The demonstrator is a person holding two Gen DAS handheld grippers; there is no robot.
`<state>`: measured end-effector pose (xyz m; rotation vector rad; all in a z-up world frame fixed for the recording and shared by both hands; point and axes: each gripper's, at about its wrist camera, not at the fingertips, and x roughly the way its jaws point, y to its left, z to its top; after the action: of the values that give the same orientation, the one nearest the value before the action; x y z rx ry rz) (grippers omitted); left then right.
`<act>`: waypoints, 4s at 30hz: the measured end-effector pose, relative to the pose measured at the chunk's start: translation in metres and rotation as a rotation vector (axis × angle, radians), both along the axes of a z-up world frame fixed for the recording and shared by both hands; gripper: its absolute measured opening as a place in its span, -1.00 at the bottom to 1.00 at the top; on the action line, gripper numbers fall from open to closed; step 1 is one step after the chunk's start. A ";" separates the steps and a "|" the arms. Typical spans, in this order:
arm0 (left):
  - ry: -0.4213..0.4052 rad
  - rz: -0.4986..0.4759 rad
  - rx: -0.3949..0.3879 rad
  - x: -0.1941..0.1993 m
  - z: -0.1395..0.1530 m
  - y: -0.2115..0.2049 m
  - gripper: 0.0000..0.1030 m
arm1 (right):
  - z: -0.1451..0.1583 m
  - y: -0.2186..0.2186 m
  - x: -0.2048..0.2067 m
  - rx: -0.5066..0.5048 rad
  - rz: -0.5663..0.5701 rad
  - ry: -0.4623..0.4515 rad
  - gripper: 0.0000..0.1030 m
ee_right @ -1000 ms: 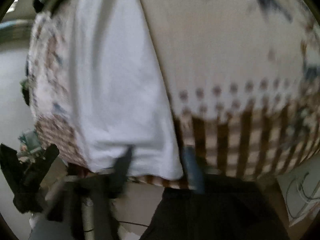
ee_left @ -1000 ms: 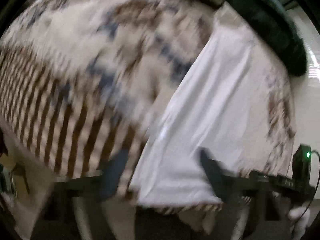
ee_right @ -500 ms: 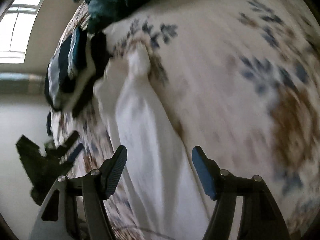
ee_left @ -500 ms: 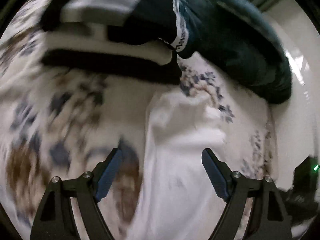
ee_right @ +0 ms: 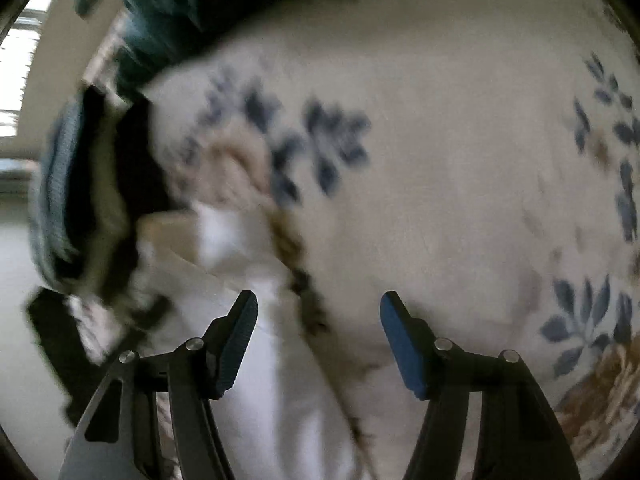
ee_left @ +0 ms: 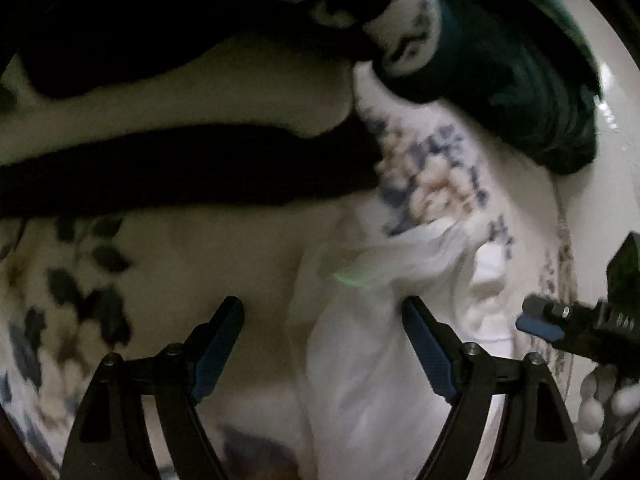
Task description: Fold small clothes
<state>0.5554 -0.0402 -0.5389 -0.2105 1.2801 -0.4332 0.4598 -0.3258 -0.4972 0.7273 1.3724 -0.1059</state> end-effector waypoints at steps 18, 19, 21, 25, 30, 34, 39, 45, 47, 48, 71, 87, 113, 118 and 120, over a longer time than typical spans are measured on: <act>0.079 0.016 -0.245 0.015 -0.011 0.026 0.40 | -0.022 0.025 0.069 0.065 0.118 -0.006 -0.12; 0.104 0.038 -0.301 0.015 -0.016 0.033 0.40 | -0.019 0.021 0.066 0.078 0.124 -0.020 0.28; 0.121 0.051 -0.329 0.017 -0.023 0.036 0.40 | -0.019 0.013 0.061 0.091 0.121 -0.028 0.40; 0.096 0.003 -0.315 0.020 -0.023 0.018 0.41 | -0.047 0.013 0.059 0.220 0.109 -0.014 0.40; 0.020 -0.076 -0.209 0.019 -0.015 -0.009 0.01 | -0.055 0.023 0.064 0.285 0.111 -0.073 -0.37; 0.018 -0.088 -0.198 0.017 -0.011 -0.010 -0.73 | -0.048 0.028 0.068 0.261 0.132 -0.093 -0.81; -0.049 -0.077 -0.179 0.000 0.009 -0.002 -0.78 | -0.031 0.035 0.066 0.231 0.137 -0.126 -0.83; -0.164 -0.061 -0.164 -0.026 0.054 0.005 -0.78 | 0.014 0.050 0.054 0.191 0.208 -0.211 -0.85; -0.194 -0.052 -0.169 -0.035 0.068 0.005 -0.78 | 0.033 0.056 0.046 0.176 0.238 -0.245 -0.85; -0.204 -0.043 -0.181 -0.042 0.075 0.008 -0.78 | 0.041 0.057 0.041 0.169 0.249 -0.258 -0.85; 0.122 0.029 -0.167 -0.286 0.069 0.090 0.22 | 0.051 0.106 -0.218 0.055 0.440 -0.055 -0.11; 0.122 0.068 -0.052 -0.215 0.040 0.047 0.22 | 0.023 0.073 -0.234 0.178 0.058 -0.149 0.15; 0.267 0.247 -0.161 -0.260 0.014 0.089 0.18 | -0.022 0.057 -0.292 0.494 -0.369 -0.032 0.20; 0.270 0.200 -0.076 -0.253 -0.002 0.074 0.18 | -0.035 0.056 -0.298 0.416 -0.460 0.007 -0.92; 0.268 0.185 -0.063 -0.254 -0.003 0.073 0.18 | -0.031 0.052 -0.301 0.366 -0.441 0.005 -0.92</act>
<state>0.3017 0.0329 -0.5419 -0.4489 1.4952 -0.2929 0.1585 -0.2741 -0.5284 1.3334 1.2285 -0.2069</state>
